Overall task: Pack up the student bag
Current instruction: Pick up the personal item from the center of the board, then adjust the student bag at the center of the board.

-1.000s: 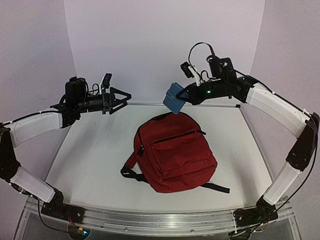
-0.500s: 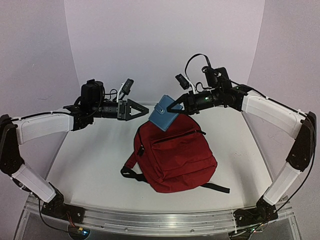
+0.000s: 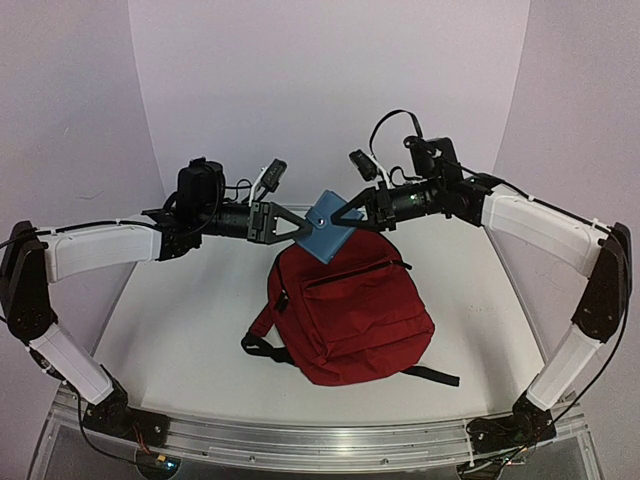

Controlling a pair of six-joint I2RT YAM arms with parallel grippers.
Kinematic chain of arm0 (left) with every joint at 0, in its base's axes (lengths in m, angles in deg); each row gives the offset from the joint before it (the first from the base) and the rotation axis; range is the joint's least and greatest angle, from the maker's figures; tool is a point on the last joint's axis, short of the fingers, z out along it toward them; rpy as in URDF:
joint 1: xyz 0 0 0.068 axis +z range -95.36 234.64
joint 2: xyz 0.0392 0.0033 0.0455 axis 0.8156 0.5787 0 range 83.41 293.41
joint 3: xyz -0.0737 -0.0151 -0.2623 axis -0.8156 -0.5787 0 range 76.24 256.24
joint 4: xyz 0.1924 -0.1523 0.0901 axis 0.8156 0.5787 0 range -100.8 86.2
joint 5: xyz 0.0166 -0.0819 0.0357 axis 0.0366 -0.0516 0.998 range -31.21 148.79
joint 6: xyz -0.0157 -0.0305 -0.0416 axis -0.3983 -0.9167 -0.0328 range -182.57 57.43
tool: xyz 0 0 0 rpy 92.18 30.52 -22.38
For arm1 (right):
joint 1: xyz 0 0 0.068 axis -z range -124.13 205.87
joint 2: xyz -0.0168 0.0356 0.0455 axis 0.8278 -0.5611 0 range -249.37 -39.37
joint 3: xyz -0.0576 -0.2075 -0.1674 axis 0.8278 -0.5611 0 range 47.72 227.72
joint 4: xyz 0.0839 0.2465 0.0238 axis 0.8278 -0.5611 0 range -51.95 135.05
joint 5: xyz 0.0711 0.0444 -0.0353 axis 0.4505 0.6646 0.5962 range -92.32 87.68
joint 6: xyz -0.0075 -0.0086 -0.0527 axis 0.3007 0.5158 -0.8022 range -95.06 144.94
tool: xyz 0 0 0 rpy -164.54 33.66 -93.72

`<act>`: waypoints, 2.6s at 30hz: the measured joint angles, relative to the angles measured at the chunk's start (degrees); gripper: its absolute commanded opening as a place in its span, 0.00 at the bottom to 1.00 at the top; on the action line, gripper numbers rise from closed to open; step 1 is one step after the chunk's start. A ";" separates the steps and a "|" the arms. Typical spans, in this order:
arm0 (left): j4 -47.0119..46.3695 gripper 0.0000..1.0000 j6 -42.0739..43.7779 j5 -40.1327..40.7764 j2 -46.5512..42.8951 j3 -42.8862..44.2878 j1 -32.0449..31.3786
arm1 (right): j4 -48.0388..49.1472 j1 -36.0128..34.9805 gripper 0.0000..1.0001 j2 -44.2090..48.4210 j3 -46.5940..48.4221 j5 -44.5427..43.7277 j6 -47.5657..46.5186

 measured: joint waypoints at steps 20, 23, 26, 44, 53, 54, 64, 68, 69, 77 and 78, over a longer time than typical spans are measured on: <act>1.14 0.00 -1.90 4.78 1.23 -0.02 0.12 | -9.55 6.93 0.58 -0.34 -0.59 -5.34 -13.32; 3.06 0.00 -1.76 6.60 0.96 -0.35 1.23 | -16.09 7.21 0.53 -0.34 -0.59 -10.91 -21.66; 4.21 0.00 -1.83 7.93 0.03 -0.99 2.64 | -21.24 6.00 0.50 -0.35 -0.62 -16.95 -29.50; 8.10 0.00 -3.30 12.27 -2.20 -3.23 7.60 | -26.84 -8.50 0.64 -3.25 -10.38 -40.89 -39.36; 21.03 0.00 2.44 28.17 5.63 5.09 12.13 | -30.60 -2.54 0.64 5.50 -18.01 -43.25 -38.53; 22.83 0.00 3.94 30.32 7.93 7.79 12.12 | -31.32 -1.19 0.64 5.98 -18.64 -43.65 -38.55; 31.83 0.00 16.12 37.50 30.91 28.35 11.79 | -36.37 3.35 0.63 6.15 -23.78 -47.66 -39.06; 35.35 0.00 22.59 37.55 34.66 31.29 8.90 | -36.83 4.06 0.62 3.72 -23.76 -48.63 -39.62; 36.03 0.00 23.91 37.73 34.69 31.30 7.79 | -36.81 4.59 0.62 2.36 -23.34 -48.80 -39.99; 32.03 0.00 27.05 37.79 26.42 18.38 2.09 | -36.16 11.48 0.61 -12.46 -10.77 -50.55 -42.87; 31.92 0.00 26.74 37.69 24.01 15.54 1.78 | -36.07 11.88 0.61 -14.10 -8.53 -50.59 -43.04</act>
